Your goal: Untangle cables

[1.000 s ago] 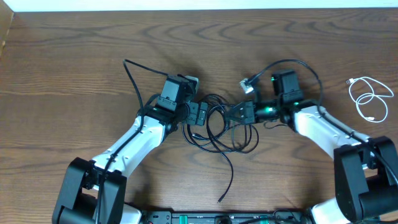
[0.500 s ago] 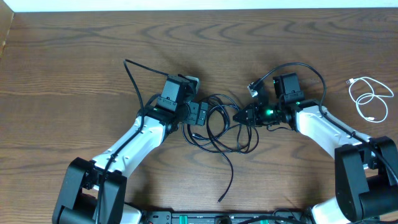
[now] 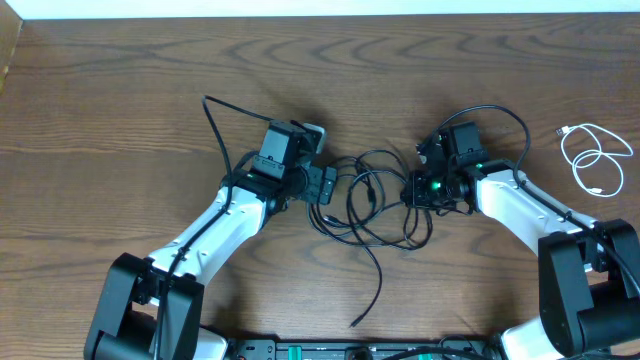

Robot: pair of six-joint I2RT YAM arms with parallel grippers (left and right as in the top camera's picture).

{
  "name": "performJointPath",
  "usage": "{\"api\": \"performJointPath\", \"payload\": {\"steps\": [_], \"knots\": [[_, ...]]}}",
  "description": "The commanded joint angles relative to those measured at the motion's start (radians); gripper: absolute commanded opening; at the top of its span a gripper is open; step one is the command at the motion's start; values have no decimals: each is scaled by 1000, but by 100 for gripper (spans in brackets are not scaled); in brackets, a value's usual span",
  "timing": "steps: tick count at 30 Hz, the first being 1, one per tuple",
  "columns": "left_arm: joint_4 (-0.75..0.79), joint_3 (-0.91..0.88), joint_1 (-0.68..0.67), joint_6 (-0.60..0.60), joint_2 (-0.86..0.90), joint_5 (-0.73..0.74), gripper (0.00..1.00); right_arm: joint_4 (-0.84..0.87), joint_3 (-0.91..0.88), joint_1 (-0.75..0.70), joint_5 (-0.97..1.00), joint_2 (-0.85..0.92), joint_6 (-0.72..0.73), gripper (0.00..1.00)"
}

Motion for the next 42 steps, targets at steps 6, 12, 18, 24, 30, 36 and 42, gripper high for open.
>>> {"api": "performJointPath", "payload": {"steps": [6,12,18,24,30,36,42], "knots": [[6,5,0,39,7,113,82,-2,-6,-2,76,1,22,1],[21,5,-4,39,34,85,82,-10,-6,-2,76,1,22,1],[54,5,-29,39,70,92,70,-15,-6,3,76,1,22,1],[63,5,-37,39,75,70,50,-14,-6,5,76,1,22,1],[62,5,-37,39,75,-37,9,-18,-6,5,75,1,22,1],[61,5,-37,39,75,-111,9,-25,-6,5,76,1,22,1],[58,5,-37,38,75,-133,28,-29,-6,23,76,1,22,1]]}}
